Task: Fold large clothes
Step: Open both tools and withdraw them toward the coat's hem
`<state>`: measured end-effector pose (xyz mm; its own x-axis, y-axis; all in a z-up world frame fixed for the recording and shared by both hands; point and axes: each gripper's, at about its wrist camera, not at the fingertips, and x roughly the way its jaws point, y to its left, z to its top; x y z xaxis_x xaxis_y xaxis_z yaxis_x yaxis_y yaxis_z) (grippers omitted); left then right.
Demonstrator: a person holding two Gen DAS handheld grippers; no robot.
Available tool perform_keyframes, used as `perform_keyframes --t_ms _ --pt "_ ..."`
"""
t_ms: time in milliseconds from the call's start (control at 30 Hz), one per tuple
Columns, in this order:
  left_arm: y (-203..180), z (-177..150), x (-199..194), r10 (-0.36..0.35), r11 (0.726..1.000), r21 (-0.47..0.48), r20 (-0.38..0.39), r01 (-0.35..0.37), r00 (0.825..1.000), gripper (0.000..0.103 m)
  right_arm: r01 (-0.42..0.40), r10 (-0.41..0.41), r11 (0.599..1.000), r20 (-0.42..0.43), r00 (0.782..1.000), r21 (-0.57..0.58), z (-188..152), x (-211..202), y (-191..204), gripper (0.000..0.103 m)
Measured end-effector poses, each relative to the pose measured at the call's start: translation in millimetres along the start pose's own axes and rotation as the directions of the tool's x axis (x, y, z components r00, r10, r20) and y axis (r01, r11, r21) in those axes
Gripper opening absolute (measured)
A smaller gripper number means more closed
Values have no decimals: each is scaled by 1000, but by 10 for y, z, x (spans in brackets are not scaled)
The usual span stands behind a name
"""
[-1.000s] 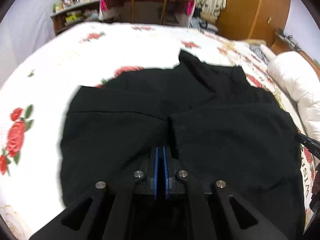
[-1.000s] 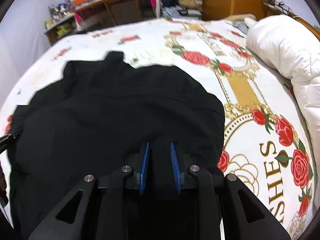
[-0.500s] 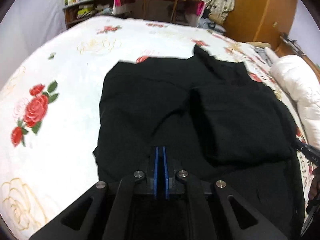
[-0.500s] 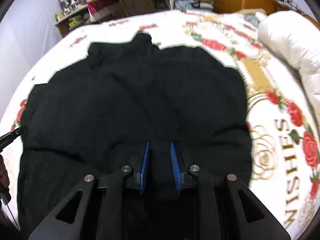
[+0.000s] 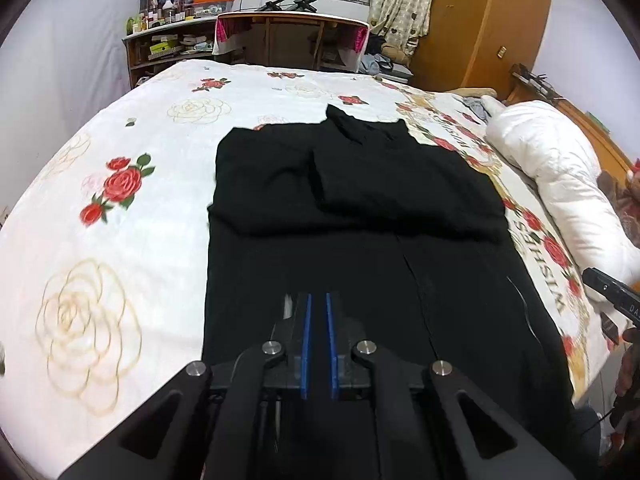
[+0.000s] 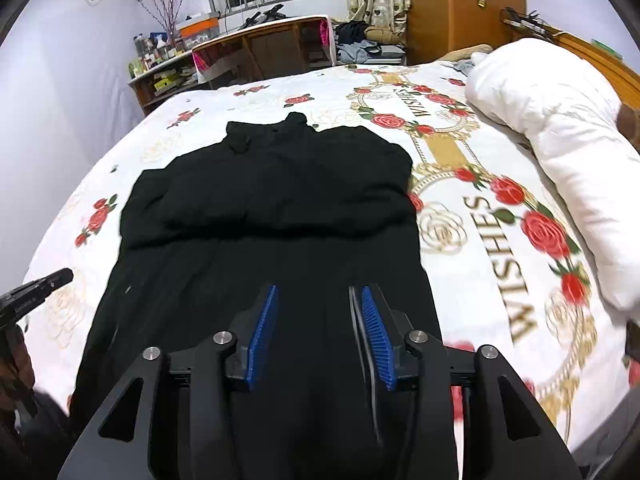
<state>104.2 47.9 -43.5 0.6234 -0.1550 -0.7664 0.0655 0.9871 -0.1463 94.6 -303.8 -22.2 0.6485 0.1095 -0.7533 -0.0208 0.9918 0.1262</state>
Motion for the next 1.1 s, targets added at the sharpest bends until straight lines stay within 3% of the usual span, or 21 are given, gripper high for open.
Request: perform_keyframes --t_ms 133,267,667,767,900,1100 --pt "-26 -214 -244 11 1000 1 -2 -11 1000 9 -17 17 999 -7 1000 37 -270 -253 -19 51" --pt "-43 -358 -417 25 1000 -8 2 -25 1000 18 -15 14 999 8 1000 37 -469 -459 17 52" --pt "-161 -712 -726 27 999 42 23 -28 999 19 -20 20 1000 18 1000 0 -899 -781 254 57" --pt "-116 -802 -748 24 999 40 25 -25 999 26 -14 14 1000 10 1000 -4 -983 -818 277 57" --pt "-16 -911 -699 25 999 24 0 -25 1000 28 -11 11 1000 -20 1000 -7 -1076 -777 279 65" --pt "196 -1010 -502 49 998 -25 -46 -50 998 30 -7 8 1000 -75 997 15 -1093 -493 164 66"
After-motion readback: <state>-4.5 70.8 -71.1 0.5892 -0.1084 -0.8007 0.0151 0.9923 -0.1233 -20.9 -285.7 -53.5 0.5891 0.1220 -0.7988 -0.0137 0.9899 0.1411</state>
